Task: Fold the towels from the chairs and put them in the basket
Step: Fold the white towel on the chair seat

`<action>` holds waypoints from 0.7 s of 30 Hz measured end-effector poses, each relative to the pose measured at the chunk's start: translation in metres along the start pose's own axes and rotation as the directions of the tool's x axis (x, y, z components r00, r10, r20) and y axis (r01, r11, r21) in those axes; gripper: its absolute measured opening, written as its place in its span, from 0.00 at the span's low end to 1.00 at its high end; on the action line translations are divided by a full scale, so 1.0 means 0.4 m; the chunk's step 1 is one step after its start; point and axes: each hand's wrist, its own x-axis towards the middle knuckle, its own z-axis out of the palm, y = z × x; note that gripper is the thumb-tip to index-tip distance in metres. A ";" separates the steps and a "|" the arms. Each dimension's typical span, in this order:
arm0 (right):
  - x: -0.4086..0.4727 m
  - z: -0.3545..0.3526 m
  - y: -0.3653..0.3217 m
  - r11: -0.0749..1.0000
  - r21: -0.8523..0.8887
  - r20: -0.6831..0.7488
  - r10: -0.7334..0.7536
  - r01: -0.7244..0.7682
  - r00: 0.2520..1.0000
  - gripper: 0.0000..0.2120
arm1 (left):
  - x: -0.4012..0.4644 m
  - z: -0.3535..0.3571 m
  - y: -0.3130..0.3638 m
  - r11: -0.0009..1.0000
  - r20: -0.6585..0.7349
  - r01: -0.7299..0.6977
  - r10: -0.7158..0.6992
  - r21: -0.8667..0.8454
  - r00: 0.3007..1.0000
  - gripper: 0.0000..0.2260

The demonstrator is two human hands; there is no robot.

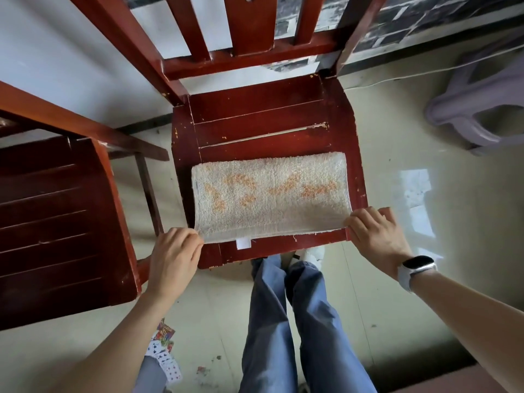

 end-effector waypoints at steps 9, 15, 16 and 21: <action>-0.023 0.044 -0.026 0.995 -0.098 0.125 0.022 -0.010 0.992 0.10 | 0.030 0.046 0.016 0.986 0.146 0.072 -0.094 0.153 0.985 0.06; -0.004 0.032 -0.049 0.984 -0.065 0.288 0.177 -0.165 0.941 0.08 | 0.038 0.036 0.035 0.987 0.226 0.079 -0.110 0.139 0.968 0.04; -0.002 0.025 -0.056 0.986 -0.039 0.263 0.167 -0.163 0.950 0.03 | 0.039 0.033 0.040 0.987 0.229 0.099 -0.126 0.126 0.965 0.08; 0.084 0.026 -0.127 0.996 0.012 0.190 0.088 -0.092 0.978 0.16 | 0.109 0.054 0.098 0.991 0.189 0.073 -0.093 0.111 0.978 0.20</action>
